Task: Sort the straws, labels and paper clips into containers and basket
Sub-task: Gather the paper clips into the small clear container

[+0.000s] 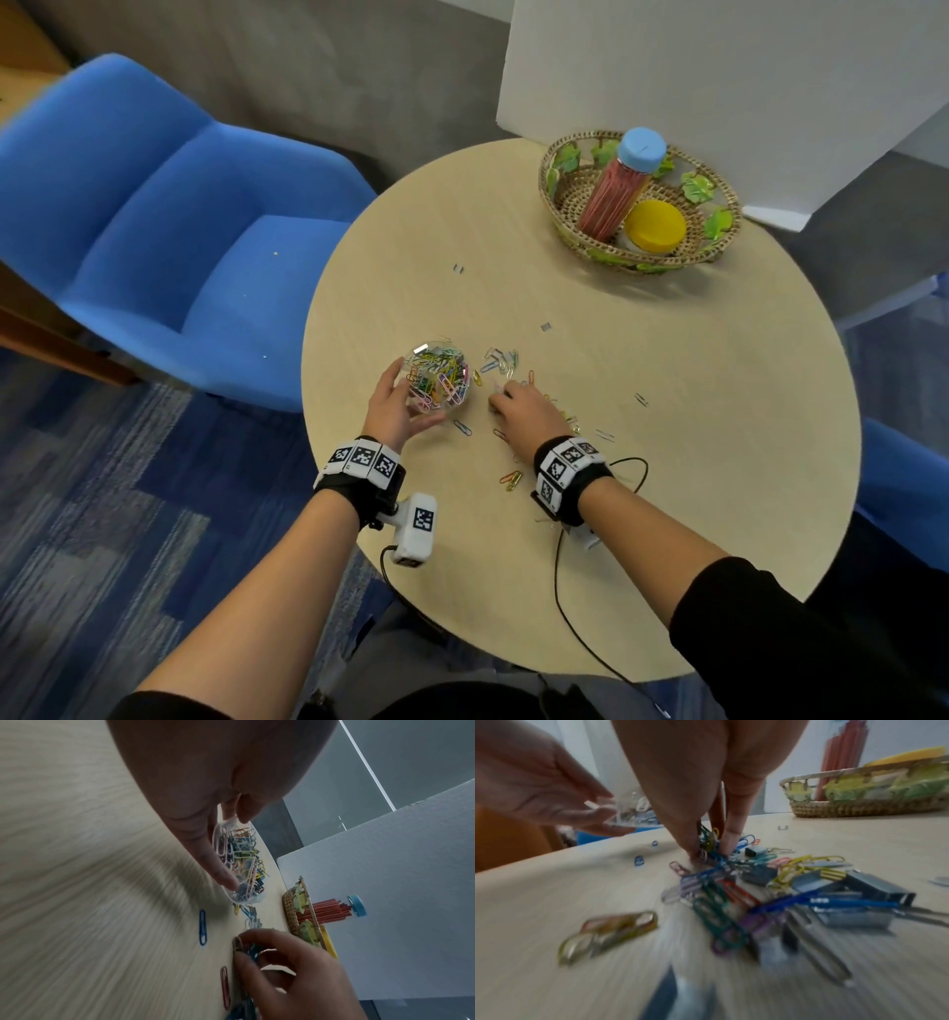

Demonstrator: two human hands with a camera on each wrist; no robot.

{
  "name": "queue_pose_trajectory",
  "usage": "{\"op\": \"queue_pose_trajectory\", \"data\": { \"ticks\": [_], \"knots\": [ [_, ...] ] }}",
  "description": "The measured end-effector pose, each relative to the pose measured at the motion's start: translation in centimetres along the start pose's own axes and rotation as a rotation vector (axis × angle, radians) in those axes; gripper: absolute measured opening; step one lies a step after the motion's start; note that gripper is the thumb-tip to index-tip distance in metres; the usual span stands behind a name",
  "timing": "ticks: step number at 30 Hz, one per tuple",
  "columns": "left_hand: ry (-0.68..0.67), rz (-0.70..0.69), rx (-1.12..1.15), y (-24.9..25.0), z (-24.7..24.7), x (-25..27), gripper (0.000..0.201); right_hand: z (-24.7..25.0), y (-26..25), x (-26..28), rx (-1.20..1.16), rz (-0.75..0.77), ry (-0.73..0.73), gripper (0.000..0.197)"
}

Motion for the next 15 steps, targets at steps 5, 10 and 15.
{"op": "queue_pose_trajectory", "data": {
  "ticks": [5,10,15],
  "knots": [
    [-0.029,0.027,-0.03,-1.0,-0.9,0.6,0.041,2.4,5.7,-0.4,-0.42,-0.542,0.156,0.012],
    [-0.062,0.041,-0.088,-2.1,-2.0,0.7,0.041,1.5,7.2,1.1,-1.195,-0.988,0.107,0.015],
    [-0.118,0.048,-0.115,-3.1,-4.1,1.3,0.044,4.2,5.2,-0.7,-1.317,-0.843,0.073,0.013]
  ]
}}
Point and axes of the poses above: each hand's wrist, its own x-axis away from the middle knuckle, its own z-axis out of the back of the hand, y = z × x, the point moved 8 cm from there along -x, towards the middle knuckle, and after that the axes turned 12 degrees about y, right-handed, at the moved point
